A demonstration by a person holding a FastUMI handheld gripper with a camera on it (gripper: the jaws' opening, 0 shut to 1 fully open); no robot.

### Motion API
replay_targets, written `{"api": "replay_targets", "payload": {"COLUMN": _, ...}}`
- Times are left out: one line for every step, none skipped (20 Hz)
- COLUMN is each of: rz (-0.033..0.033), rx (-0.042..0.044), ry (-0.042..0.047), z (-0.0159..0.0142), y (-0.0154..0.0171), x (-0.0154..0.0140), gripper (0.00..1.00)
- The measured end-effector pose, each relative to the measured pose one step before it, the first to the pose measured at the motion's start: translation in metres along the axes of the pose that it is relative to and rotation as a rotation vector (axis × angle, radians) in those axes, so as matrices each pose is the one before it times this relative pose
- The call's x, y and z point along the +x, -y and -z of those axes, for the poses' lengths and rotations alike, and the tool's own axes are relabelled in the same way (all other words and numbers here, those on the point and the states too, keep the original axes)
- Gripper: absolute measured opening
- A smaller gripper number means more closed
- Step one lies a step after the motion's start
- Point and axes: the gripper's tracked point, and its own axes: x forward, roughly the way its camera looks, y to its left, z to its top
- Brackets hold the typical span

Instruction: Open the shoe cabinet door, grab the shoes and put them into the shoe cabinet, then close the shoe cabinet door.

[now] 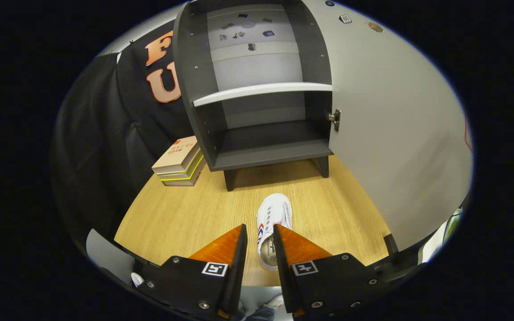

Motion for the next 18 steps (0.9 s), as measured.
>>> {"api": "replay_targets", "payload": {"rz": -0.00684, "rx": 0.00995, "ry": -0.02466, "z": 0.00854, "y": -0.00204, "x": 0.00919, "gripper": 0.39}}
{"api": "replay_targets", "payload": {"rz": -0.00907, "rx": 0.00723, "ry": -0.02628, "z": 0.00834, "y": -0.00222, "x": 0.01196, "gripper": 0.39}}
{"api": "replay_targets", "payload": {"rz": -0.00397, "rx": 0.00624, "ry": -0.02322, "z": 0.00822, "y": -0.00033, "x": 0.01071, "gripper": 0.39}}
{"api": "replay_targets", "payload": {"rz": -0.00309, "rx": 0.00504, "ry": -0.02197, "z": 0.00788, "y": -0.00078, "x": 0.01199, "gripper": 0.39}}
{"api": "replay_targets", "payload": {"rz": 0.00239, "rx": 0.00350, "ry": -0.02158, "z": 0.00727, "y": 0.00134, "x": 0.01023, "gripper": 0.40}}
{"api": "replay_targets", "payload": {"rz": 0.00053, "rx": 0.00381, "ry": -0.02081, "z": 0.00597, "y": 0.00208, "x": 0.00979, "gripper": 0.40}}
{"api": "replay_targets", "payload": {"rz": -0.00111, "rx": 0.01045, "ry": -0.02205, "z": 0.00623, "y": 0.00166, "x": 0.00721, "gripper": 0.40}}
{"api": "replay_targets", "payload": {"rz": -0.00610, "rx": 0.01308, "ry": -0.01817, "z": 0.00329, "y": 0.00115, "x": 0.00746, "gripper": 0.40}}
{"api": "replay_targets", "payload": {"rz": -0.00437, "rx": 0.01216, "ry": -0.01238, "z": 0.00301, "y": 0.00250, "x": 0.00682, "gripper": 0.40}}
{"api": "replay_targets", "payload": {"rz": -0.00179, "rx": 0.00978, "ry": -0.01434, "z": 0.00441, "y": 0.00185, "x": 0.00377, "gripper": 0.40}}
{"api": "replay_targets", "payload": {"rz": -0.00261, "rx": 0.00826, "ry": -0.01371, "z": 0.00297, "y": 0.00290, "x": 0.00486, "gripper": 0.40}}
{"api": "replay_targets", "payload": {"rz": -0.00071, "rx": 0.00560, "ry": -0.01374, "z": 0.00129, "y": 0.00152, "x": 0.00459, "gripper": 0.40}}
{"api": "replay_targets", "payload": {"rz": -0.00026, "rx": 0.00452, "ry": -0.01399, "z": 0.00248, "y": 0.00183, "x": 0.00468, "gripper": 0.40}}
{"api": "replay_targets", "payload": {"rz": -0.00480, "rx": 0.00600, "ry": -0.00705, "z": 0.00251, "y": -0.00060, "x": 0.00624, "gripper": 0.40}}
{"api": "replay_targets", "payload": {"rz": -0.00528, "rx": 0.00511, "ry": -0.00998, "z": 0.00102, "y": -0.00020, "x": 0.00564, "gripper": 0.40}}
{"api": "replay_targets", "payload": {"rz": -0.00072, "rx": 0.00074, "ry": -0.00499, "z": 0.00037, "y": -0.00025, "x": 0.00509, "gripper": 0.40}}
{"api": "replay_targets", "payload": {"rz": -0.00383, "rx": -0.00269, "ry": -0.00262, "z": -0.00111, "y": -0.00050, "x": 0.00482, "gripper": 0.40}}
{"api": "replay_targets", "payload": {"rz": 0.00490, "rx": 0.00066, "ry": -0.00353, "z": -0.00037, "y": 0.00077, "x": 0.00418, "gripper": 0.40}}
